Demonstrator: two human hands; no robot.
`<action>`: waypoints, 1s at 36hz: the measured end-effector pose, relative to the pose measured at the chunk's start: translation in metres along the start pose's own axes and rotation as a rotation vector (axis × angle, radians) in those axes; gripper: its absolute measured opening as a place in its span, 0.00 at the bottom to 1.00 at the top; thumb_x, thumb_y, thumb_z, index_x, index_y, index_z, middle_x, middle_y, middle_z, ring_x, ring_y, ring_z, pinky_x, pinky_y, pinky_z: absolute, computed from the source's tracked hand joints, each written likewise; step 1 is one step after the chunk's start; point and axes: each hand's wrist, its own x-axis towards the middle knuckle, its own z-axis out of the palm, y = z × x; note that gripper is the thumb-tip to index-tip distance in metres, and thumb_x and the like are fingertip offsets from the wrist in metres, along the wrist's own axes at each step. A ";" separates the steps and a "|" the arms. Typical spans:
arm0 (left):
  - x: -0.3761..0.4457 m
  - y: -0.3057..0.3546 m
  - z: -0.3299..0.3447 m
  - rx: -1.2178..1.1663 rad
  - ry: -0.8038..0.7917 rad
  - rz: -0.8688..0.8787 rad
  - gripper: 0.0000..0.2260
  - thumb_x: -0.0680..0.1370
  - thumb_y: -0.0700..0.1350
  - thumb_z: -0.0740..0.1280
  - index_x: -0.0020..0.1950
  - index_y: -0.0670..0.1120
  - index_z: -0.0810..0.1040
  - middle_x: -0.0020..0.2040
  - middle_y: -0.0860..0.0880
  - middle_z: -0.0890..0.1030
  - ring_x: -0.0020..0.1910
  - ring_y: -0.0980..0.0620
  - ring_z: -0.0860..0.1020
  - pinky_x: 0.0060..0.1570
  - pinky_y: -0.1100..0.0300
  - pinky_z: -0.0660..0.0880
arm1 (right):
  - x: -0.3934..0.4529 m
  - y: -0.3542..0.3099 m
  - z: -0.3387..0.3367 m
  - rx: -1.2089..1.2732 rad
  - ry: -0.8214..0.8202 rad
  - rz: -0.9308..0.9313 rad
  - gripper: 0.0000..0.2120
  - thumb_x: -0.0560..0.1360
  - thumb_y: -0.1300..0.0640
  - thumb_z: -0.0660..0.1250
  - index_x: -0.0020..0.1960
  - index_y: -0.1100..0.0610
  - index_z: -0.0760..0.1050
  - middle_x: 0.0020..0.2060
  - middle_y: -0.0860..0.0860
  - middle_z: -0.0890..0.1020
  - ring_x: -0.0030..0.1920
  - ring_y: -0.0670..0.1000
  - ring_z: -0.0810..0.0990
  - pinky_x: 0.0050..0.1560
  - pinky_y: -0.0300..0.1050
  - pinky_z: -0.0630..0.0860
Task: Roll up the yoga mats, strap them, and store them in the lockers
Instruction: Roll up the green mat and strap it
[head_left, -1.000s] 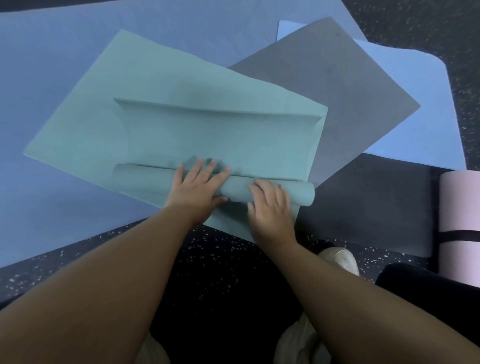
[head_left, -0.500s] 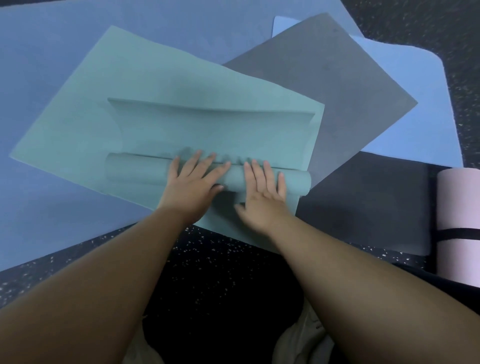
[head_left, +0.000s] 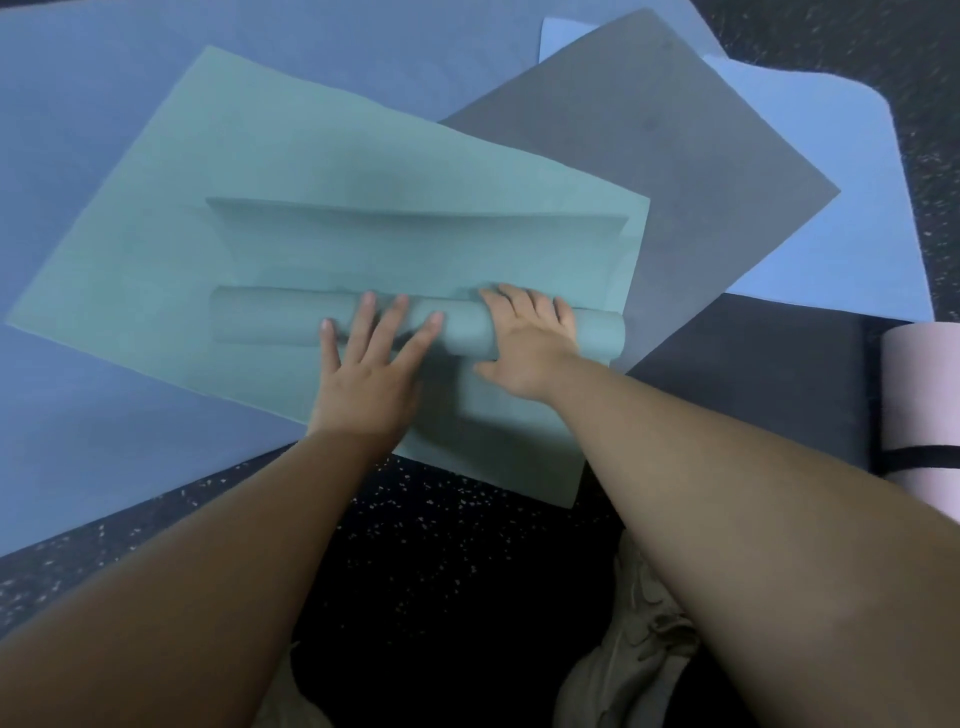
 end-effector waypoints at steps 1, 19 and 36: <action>0.003 -0.001 -0.001 -0.003 -0.029 -0.006 0.37 0.69 0.42 0.74 0.74 0.56 0.61 0.74 0.44 0.67 0.74 0.39 0.61 0.65 0.29 0.56 | 0.003 0.001 -0.002 0.006 0.006 -0.005 0.40 0.75 0.42 0.65 0.79 0.47 0.47 0.77 0.47 0.53 0.76 0.53 0.51 0.75 0.53 0.45; 0.054 -0.004 -0.020 0.035 -0.214 -0.080 0.26 0.84 0.51 0.53 0.78 0.61 0.45 0.80 0.50 0.50 0.78 0.47 0.43 0.72 0.37 0.39 | 0.000 0.009 0.021 -0.022 0.406 -0.076 0.28 0.80 0.59 0.62 0.78 0.46 0.58 0.75 0.55 0.63 0.76 0.57 0.57 0.74 0.61 0.41; 0.010 0.000 -0.012 0.059 0.007 0.081 0.31 0.68 0.38 0.77 0.68 0.53 0.73 0.55 0.45 0.79 0.54 0.40 0.75 0.57 0.32 0.65 | -0.035 0.014 0.042 -0.100 0.537 -0.192 0.27 0.69 0.55 0.76 0.66 0.52 0.76 0.58 0.58 0.80 0.55 0.62 0.78 0.57 0.62 0.71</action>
